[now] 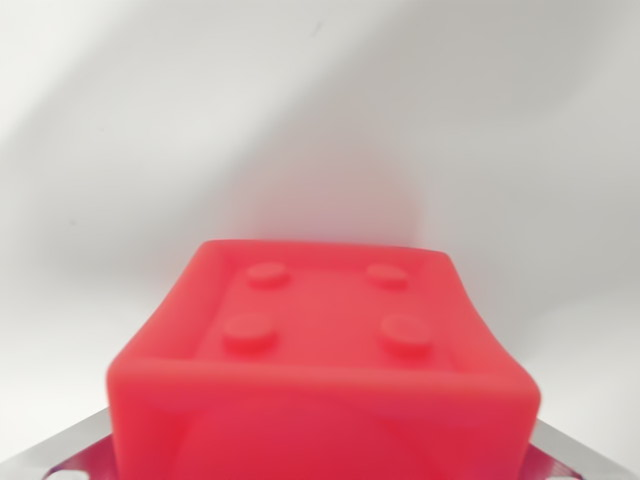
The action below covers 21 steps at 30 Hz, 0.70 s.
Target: Destack cube
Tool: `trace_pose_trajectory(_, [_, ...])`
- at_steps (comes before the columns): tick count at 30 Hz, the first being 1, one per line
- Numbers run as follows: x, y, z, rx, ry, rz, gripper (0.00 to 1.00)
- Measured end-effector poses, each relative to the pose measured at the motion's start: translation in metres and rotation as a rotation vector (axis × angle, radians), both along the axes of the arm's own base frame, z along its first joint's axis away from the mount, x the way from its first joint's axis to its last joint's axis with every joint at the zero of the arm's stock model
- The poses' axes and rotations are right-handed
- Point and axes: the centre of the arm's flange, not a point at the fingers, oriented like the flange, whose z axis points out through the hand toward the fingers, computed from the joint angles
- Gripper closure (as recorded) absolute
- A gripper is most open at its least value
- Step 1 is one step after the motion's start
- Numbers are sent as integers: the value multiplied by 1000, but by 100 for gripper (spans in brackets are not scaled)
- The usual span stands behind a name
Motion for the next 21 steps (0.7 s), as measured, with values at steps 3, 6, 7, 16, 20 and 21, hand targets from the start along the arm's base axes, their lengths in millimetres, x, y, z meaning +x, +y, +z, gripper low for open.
trace_pose_trajectory(3, [0, 0, -1, 0, 0, 0, 100])
trace_pose_trajectory(6, [0, 0, -2, 0, 0, 0, 100])
trace_pose_trajectory(7, [0, 0, -3, 0, 0, 0, 100])
trace_pose_trajectory(16, [0, 0, -3, 0, 0, 0, 0])
trace_pose_trajectory(20, [0, 0, -3, 0, 0, 0, 0])
trace_pose_trajectory(21, [0, 0, -3, 0, 0, 0, 0])
